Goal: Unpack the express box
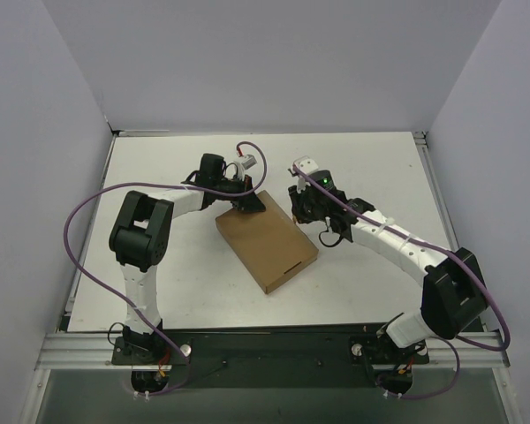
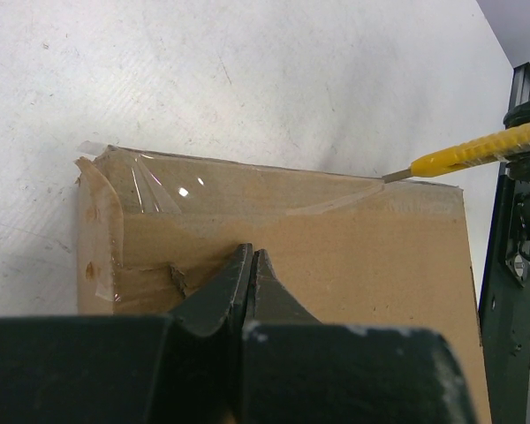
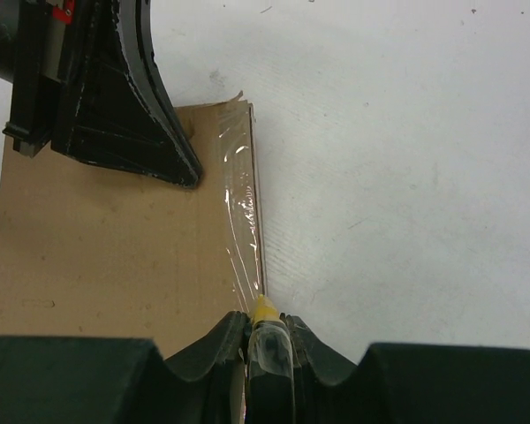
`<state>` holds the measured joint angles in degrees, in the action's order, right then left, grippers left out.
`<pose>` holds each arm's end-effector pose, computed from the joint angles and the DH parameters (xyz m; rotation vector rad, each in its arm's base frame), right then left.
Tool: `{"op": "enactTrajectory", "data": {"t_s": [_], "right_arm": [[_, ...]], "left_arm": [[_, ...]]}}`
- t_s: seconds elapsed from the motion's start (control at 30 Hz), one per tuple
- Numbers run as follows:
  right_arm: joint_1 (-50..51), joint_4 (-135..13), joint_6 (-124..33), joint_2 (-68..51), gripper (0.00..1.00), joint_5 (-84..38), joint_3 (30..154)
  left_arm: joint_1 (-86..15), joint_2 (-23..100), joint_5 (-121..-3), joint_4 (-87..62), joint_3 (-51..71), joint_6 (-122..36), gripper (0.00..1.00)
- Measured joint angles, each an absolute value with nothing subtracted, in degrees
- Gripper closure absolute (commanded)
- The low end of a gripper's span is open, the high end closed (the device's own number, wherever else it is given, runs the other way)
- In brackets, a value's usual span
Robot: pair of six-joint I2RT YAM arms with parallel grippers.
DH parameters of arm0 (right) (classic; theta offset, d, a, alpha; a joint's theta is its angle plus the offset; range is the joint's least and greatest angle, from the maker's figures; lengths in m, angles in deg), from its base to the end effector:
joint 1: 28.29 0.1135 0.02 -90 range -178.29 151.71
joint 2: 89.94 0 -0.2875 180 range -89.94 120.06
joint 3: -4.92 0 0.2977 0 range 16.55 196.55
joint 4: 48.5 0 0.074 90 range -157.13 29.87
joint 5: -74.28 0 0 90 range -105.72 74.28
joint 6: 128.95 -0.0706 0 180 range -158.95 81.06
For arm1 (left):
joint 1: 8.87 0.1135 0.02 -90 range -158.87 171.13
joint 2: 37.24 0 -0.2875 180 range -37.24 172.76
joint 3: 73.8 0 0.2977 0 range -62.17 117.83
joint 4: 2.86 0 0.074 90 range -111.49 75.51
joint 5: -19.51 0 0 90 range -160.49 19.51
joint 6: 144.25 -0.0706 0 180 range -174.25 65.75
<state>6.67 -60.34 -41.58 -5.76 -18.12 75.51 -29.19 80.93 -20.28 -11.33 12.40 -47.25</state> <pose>0.3349 0.2378 0.2675 -0.5951 1.9559 0.4567 0.4491 -0.2242 0.1320 0.7301 2.1366 -1.2453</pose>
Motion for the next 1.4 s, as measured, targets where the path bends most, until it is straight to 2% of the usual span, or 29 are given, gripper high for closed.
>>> {"op": "enactTrajectory", "data": {"t_s": [0.73, 1.4], "right_arm": [[8.18, -57.12, -38.32, -6.04, 1.0, -13.55, 74.98], [8.15, -57.74, -38.96, -6.11, 1.0, -14.09, 74.17]], "left_arm": [[-29.23, 80.86, -20.28, -11.46, 12.4, -47.69, 1.0], [-29.28, 80.86, -20.28, -11.46, 12.4, -47.69, 1.0]]}}
